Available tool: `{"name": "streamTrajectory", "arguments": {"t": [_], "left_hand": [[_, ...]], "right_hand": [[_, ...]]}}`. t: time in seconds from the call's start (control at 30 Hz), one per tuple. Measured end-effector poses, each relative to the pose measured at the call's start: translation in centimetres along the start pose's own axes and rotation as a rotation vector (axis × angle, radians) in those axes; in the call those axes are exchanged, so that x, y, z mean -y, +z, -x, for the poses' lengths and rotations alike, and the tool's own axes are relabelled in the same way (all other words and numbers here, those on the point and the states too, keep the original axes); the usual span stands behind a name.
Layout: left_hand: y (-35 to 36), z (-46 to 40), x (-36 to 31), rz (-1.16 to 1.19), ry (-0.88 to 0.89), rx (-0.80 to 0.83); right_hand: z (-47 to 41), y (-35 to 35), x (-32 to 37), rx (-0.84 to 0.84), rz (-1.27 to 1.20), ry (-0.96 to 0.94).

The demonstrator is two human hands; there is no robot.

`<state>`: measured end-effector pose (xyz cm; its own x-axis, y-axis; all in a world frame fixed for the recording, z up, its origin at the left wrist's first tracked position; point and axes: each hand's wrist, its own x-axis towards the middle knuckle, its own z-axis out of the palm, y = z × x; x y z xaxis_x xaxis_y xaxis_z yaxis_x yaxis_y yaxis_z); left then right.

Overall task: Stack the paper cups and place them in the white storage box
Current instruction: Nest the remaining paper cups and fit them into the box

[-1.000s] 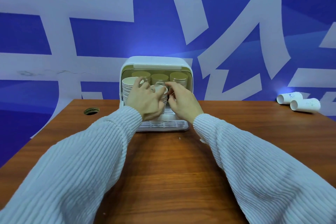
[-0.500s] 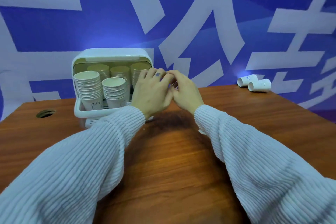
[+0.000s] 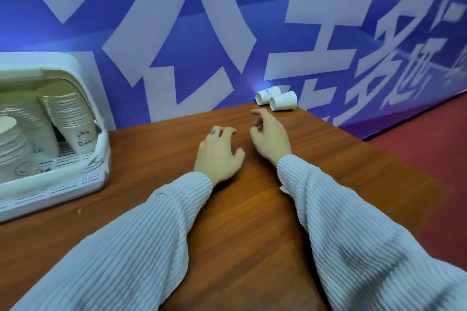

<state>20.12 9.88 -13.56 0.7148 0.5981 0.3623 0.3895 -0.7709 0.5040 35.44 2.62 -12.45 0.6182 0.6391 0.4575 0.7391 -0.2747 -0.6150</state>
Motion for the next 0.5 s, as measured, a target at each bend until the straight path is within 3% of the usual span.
{"name": "streamTrajectory", "arguments": {"t": [0.23,0.37,0.5], "left_hand": [[4.2,-6.5,-2.4,0.316,-0.138,0.243],[5.4,-8.3,-2.1,0.325,-0.121,0.215],[6.1,-8.1,-1.9,0.304,-0.06,0.134]], "right_hand": [[-6.1,-2.1,-9.1,-0.193,-0.062,0.322],[-10.9,-1.8,-12.2,-0.251,-0.031,0.373],[-15.3,-0.7,-15.2,-0.223,-0.204,0.47]]}}
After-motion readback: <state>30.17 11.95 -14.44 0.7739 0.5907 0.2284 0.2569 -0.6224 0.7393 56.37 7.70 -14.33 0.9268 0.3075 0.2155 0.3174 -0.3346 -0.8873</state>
